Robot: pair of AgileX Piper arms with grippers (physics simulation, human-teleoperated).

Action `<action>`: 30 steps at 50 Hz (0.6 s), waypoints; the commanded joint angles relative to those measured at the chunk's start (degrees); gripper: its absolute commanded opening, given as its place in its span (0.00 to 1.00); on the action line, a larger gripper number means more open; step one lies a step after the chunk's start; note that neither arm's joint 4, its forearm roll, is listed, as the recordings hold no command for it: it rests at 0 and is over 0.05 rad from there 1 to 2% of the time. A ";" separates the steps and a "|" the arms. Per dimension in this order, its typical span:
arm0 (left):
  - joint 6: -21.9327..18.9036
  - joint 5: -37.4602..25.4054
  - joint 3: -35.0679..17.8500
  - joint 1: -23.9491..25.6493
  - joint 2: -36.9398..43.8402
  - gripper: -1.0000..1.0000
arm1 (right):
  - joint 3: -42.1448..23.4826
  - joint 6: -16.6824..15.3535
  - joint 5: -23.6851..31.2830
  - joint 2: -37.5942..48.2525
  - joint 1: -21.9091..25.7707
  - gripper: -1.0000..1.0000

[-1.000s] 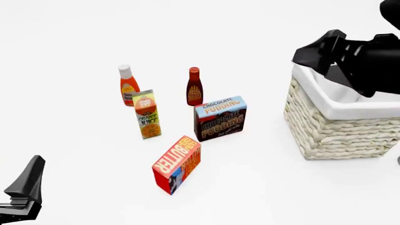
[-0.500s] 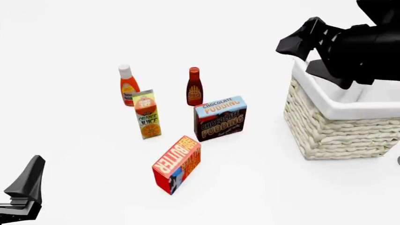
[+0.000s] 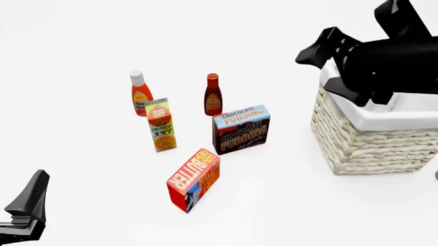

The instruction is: Pick the butter and place it in the basket.

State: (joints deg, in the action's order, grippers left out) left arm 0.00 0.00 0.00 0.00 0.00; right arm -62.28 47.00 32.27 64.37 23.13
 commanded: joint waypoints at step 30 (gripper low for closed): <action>0.00 0.00 0.00 0.00 0.00 1.00 | -0.30 9.54 -2.78 6.23 1.16 1.00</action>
State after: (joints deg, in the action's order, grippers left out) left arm 0.00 0.00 0.00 0.00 0.00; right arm -61.91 54.62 29.66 69.15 23.65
